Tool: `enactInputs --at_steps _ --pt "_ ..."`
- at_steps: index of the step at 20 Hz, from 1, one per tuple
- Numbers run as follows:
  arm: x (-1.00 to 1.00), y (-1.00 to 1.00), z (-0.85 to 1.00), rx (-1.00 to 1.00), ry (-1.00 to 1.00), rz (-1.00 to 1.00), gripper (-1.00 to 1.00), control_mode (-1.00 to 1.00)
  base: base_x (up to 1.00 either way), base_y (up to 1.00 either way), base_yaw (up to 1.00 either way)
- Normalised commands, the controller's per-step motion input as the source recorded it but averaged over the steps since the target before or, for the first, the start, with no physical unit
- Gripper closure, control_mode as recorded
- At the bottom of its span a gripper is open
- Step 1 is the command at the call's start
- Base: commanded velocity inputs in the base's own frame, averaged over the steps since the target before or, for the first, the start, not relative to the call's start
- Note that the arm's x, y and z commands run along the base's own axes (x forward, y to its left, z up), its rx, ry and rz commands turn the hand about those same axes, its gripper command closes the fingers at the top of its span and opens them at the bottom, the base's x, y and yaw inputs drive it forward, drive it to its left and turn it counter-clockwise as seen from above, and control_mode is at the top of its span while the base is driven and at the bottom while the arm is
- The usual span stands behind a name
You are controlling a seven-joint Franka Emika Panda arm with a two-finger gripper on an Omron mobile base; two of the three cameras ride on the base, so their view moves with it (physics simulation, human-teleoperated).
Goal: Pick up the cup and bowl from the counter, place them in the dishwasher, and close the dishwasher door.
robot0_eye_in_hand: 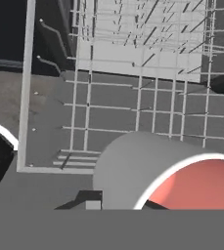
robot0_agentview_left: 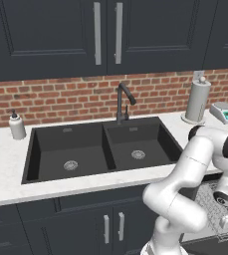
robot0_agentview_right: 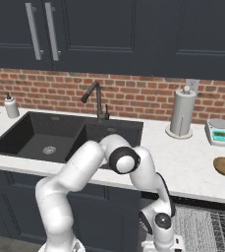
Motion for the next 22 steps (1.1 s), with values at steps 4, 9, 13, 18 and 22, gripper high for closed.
enactInputs --at_steps 4,9,13,18,22 --pt "0.21 -0.13 -0.39 0.00 -0.20 0.03 1.00 -1.00 0.00 0.00 0.00" --pt "0.15 -0.01 -0.15 0.00 -0.24 0.06 1.00 -1.00 0.00 0.00 0.00" --pt "0.01 0.00 -0.01 0.00 -0.22 0.08 1.00 -1.00 0.00 0.00 0.00" --pt "-0.34 0.00 0.62 0.00 -0.13 0.01 1.00 -1.00 0.00 0.00 0.00" --pt "-0.23 0.00 0.96 0.00 -0.05 0.00 1.00 -1.00 0.00 0.00 0.00"
